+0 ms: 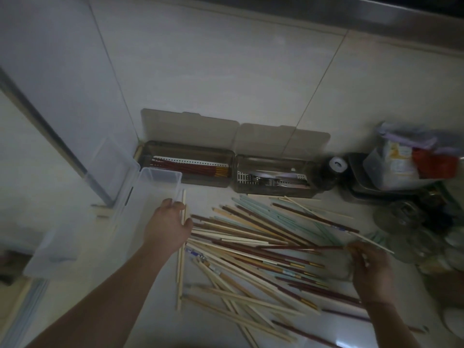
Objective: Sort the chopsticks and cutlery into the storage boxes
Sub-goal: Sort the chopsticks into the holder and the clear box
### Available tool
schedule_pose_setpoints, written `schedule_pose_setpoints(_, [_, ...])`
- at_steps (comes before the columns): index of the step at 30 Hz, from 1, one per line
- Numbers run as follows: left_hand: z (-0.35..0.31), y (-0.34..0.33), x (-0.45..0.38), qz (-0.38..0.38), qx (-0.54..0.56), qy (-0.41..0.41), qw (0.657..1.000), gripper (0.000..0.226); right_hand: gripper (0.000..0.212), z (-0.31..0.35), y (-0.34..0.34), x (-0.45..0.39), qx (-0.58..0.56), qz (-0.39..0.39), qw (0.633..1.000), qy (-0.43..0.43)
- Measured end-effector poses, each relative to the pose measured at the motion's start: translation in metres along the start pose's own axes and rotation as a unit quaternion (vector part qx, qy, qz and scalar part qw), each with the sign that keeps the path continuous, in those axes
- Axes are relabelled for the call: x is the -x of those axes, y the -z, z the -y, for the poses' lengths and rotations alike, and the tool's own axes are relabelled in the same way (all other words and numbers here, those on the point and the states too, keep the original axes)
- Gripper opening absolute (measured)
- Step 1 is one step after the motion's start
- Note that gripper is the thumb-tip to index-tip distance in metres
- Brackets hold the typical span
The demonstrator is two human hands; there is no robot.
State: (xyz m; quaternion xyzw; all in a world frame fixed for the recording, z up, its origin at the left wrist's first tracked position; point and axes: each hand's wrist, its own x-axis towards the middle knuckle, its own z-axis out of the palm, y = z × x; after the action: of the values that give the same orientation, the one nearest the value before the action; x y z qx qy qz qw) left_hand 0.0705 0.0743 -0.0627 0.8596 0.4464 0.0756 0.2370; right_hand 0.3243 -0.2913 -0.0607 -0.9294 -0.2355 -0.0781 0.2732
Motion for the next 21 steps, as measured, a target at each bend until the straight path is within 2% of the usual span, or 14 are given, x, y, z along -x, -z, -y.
schedule_pose_setpoints(3, [0.0, 0.001, 0.001, 0.0, 0.0, -0.001, 1.0, 0.037, 0.015, 0.022, -0.007, -0.016, -0.131, 0.015, 0.99, -0.05])
schedule_pose_setpoints(7, [-0.001, 0.002, 0.001, -0.001, -0.003, -0.001, 1.0, 0.036, 0.035, 0.047, -0.012, -0.045, -0.308, 0.062, 0.945, -0.094])
schedule_pose_setpoints(10, [0.0, 0.0, 0.001, 0.0, -0.003, -0.004, 1.0, 0.037, 0.031, 0.074, -0.015, -0.066, -0.399, 0.018, 0.906, -0.14])
schedule_pose_setpoints(15, [0.0, -0.001, 0.001, 0.004, -0.004, -0.001, 1.0, 0.036, 0.024, 0.141, -0.053, -0.093, -0.486, -0.03, 0.841, -0.235])
schedule_pose_setpoints(18, [0.001, -0.001, 0.0, 0.009, -0.008, -0.004, 1.0, 0.037, 0.025, 0.183, -0.083, -0.101, -0.53, -0.028, 0.804, -0.27])
schedule_pose_setpoints(21, [0.002, -0.002, 0.0, 0.007, -0.007, -0.005, 1.0, 0.037, 0.012, 0.218, -0.108, -0.102, -0.531, 0.003, 0.809, -0.251])
